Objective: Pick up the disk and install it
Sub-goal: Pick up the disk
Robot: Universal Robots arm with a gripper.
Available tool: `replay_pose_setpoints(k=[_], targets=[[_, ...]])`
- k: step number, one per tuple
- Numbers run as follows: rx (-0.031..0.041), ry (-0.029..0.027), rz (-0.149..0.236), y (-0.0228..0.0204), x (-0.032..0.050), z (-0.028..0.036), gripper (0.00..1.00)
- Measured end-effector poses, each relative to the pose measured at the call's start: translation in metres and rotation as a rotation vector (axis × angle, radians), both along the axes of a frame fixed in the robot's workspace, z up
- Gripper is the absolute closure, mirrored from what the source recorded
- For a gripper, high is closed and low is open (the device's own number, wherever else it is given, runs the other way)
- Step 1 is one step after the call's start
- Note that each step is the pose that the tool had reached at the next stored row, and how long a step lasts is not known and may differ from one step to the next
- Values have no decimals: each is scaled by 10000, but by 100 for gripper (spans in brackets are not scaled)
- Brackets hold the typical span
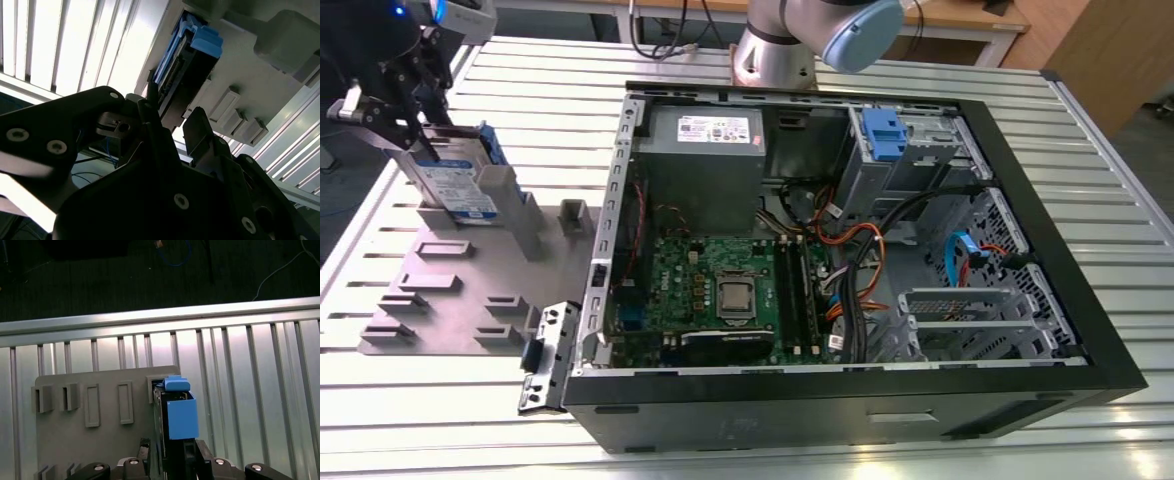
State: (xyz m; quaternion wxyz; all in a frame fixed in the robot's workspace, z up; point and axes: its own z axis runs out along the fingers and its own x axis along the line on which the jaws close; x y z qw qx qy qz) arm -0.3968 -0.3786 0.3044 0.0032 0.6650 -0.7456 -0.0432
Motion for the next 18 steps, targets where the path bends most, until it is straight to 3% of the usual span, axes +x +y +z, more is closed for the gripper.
replay_pose_setpoints(k=[15,18], targets=[[1,0,10,20,0,0,53],[1,-3,202,21,1,-3,53]])
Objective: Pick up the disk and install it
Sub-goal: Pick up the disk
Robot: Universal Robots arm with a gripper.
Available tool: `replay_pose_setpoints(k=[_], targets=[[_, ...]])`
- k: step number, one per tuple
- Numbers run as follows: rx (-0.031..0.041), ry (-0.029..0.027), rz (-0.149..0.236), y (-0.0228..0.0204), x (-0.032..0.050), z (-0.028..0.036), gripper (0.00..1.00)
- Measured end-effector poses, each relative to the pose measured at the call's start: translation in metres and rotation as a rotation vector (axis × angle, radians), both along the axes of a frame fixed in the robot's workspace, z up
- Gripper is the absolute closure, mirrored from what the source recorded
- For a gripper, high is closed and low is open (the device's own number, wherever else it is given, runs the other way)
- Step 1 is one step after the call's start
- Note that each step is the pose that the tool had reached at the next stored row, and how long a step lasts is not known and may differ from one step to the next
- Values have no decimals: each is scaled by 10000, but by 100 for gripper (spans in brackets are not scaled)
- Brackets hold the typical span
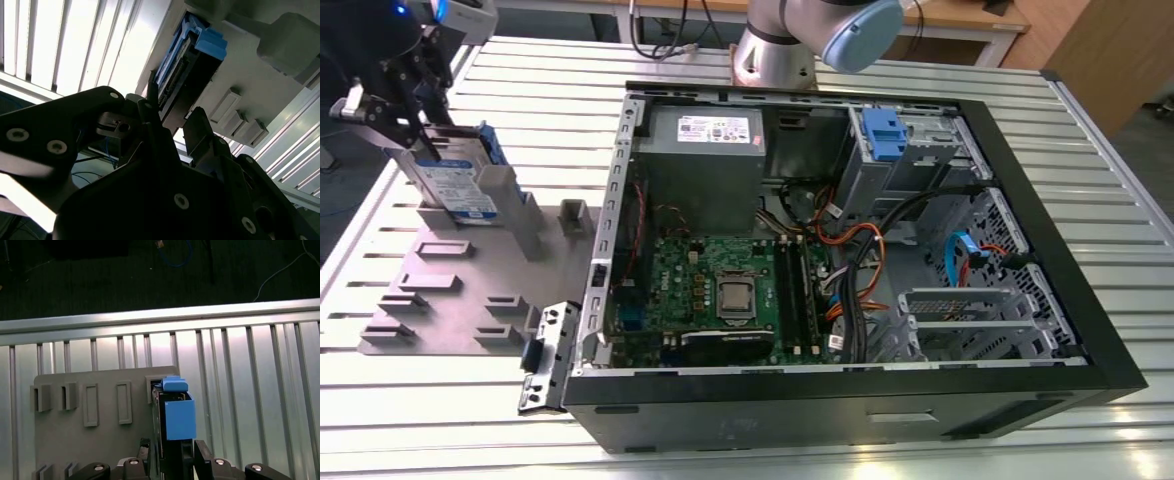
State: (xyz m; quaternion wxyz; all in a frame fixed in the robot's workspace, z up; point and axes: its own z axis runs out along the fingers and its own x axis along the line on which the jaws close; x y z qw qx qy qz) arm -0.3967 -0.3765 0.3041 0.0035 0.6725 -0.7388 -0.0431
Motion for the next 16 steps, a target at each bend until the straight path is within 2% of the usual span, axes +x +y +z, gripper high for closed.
replay_pose_setpoints(k=[2,4,5,10,16], targets=[[-1,-6,227,0,0,-2,53],[-1,-36,403,0,-1,-6,53],[-1,-64,479,0,-1,-9,53],[-6,-289,695,0,-6,-17,53],[-11,-423,749,1,-41,-18,53]])
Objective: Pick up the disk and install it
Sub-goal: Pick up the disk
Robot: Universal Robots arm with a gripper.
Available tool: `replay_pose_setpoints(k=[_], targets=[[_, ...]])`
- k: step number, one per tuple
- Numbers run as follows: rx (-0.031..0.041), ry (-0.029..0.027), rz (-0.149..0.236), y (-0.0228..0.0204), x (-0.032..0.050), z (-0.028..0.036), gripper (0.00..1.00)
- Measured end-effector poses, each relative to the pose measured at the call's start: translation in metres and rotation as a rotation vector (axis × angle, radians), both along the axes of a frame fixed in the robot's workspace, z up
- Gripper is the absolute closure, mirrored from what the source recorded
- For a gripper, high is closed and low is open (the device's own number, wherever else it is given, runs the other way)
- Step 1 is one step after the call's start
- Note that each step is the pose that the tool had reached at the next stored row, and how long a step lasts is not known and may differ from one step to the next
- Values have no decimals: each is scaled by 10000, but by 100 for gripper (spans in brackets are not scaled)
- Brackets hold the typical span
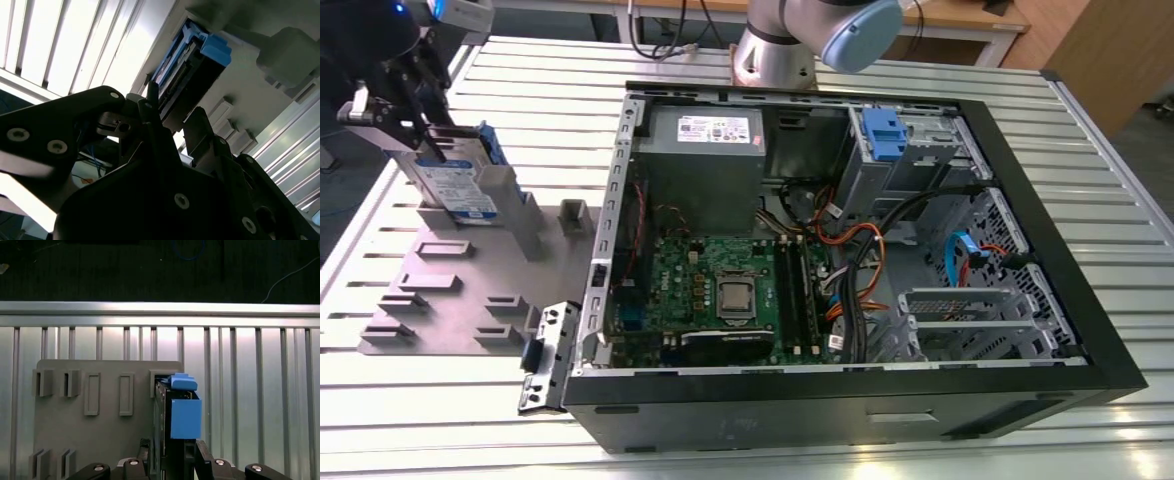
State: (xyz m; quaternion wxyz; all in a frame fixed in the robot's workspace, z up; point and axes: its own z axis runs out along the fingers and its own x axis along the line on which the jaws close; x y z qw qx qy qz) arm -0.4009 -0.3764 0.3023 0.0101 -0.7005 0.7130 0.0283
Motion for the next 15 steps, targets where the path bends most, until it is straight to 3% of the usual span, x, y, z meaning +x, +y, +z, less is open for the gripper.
replay_pose_setpoints(k=[3,15], targets=[[1,-42,17,0,-5,-1,53],[0,-42,-76,4,7,-16,53]])
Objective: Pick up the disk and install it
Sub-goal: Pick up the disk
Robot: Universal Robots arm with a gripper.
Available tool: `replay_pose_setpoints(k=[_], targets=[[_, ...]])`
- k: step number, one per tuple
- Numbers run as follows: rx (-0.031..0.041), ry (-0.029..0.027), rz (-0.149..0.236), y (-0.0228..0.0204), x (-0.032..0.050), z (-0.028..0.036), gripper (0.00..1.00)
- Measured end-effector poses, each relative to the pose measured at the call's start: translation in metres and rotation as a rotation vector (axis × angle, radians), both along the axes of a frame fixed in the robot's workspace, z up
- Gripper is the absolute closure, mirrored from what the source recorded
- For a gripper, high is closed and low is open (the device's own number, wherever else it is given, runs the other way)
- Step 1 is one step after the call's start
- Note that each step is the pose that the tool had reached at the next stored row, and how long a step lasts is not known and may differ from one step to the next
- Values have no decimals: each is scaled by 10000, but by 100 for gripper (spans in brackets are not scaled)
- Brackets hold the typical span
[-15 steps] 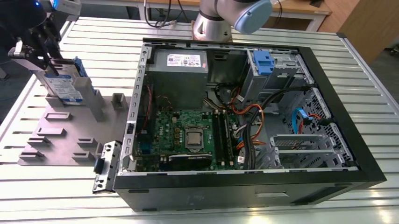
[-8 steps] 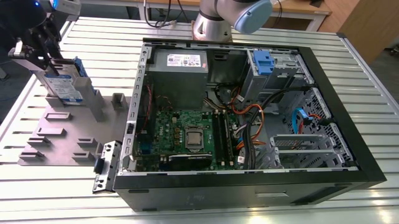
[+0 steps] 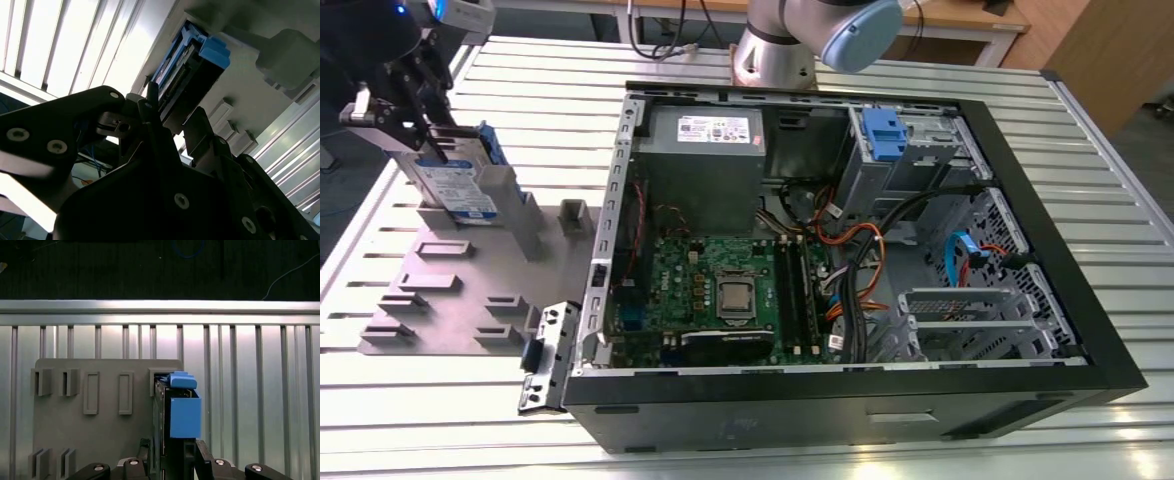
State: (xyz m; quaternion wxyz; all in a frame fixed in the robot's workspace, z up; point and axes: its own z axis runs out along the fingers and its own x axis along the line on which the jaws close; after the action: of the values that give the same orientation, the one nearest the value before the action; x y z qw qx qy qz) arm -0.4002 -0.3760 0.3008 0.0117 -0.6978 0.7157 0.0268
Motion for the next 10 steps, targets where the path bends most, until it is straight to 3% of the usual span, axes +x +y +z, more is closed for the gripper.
replay_pose_setpoints(k=[8,9,10], targets=[[0,-1,-2,3,1,-2,54],[1,-1,-2,3,1,-2,61],[1,-1,-2,3,2,-2,61]])
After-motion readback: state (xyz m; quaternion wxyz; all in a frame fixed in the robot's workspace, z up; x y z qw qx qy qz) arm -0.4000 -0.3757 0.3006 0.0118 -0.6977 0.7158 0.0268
